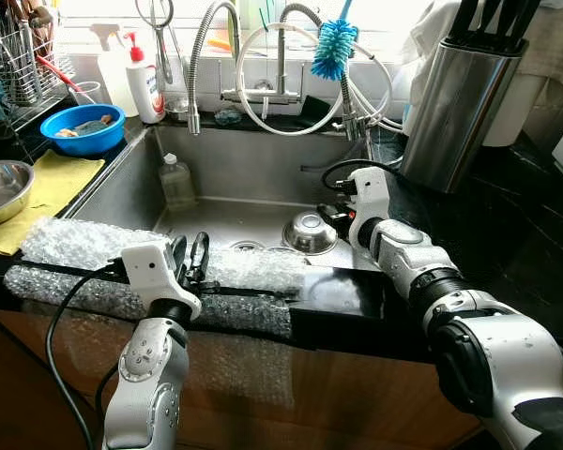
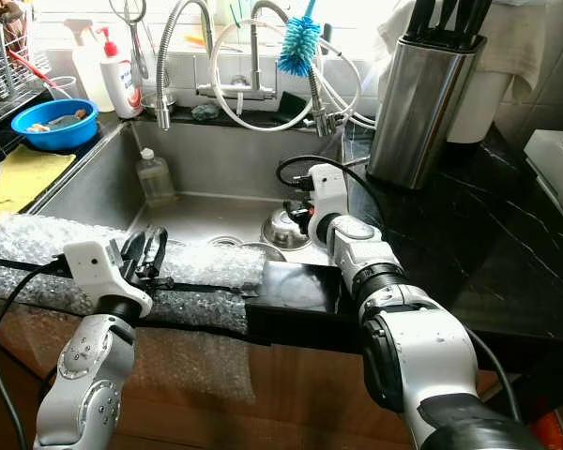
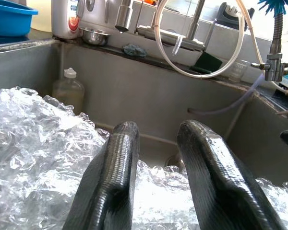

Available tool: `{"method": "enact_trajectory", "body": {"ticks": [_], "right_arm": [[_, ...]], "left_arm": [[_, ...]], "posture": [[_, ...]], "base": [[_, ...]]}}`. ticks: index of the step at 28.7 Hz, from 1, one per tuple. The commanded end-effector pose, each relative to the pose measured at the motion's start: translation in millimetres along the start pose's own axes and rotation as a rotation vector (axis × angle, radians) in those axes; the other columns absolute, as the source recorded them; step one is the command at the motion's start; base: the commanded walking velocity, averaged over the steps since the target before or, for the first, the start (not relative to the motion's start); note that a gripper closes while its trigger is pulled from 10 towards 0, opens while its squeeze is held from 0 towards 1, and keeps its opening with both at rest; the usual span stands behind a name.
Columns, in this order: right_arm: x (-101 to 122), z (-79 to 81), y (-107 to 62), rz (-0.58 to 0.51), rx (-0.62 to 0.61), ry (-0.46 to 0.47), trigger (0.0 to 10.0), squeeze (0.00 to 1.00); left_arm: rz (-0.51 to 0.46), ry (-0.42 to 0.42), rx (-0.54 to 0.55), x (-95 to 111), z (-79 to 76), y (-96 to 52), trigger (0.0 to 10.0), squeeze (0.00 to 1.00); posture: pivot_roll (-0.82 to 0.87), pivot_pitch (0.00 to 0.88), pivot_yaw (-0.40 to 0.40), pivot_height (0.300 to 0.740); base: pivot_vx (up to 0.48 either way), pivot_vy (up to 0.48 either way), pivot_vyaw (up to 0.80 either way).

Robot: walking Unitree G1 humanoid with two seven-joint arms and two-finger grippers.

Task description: Kitchen organization

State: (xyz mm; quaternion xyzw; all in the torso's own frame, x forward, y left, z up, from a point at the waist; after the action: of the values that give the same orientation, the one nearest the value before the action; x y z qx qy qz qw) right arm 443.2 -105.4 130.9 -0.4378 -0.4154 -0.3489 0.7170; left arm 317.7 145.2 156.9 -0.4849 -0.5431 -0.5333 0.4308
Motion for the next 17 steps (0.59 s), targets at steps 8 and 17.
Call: {"method": "enact_trajectory", "body": {"ticks": [8, 17], "right_arm": [[33.1, -2.5, -3.0, -0.129, -0.033, -0.064, 10.0, 0.0], [98.1, 11.3, -28.3, -0.573, -0.004, -0.12, 10.0, 0.0]], "left_arm": [[0.036, -0.006, -0.032, -6.8, -5.9, -2.3, 10.0, 0.0], [-0.045, 0.046, 0.013, 9.1, 3.9, 1.8, 10.0, 0.0]], "posture": [[0.08, 0.0, 0.006, 0.74], [0.05, 0.0, 0.037, 0.74]], "base": [[0.0, 0.0, 0.0], [0.0, 0.0, 0.0]]}}
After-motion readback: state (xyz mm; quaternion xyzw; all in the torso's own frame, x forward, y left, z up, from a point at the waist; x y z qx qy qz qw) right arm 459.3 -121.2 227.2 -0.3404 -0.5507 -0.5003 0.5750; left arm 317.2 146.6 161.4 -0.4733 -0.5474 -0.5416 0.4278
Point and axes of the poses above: a point about 5 cm out from each wrist's last joint towards the gripper, its own y axis pointing out of the wrist towards the gripper, its own x axis along the axis of the wrist's last joint, z = x × y, the point moved 5 cm from there along y, pointing out of the wrist towards the gripper, and after that the axes turned 11 degrees about y, right-handed, at the moved point
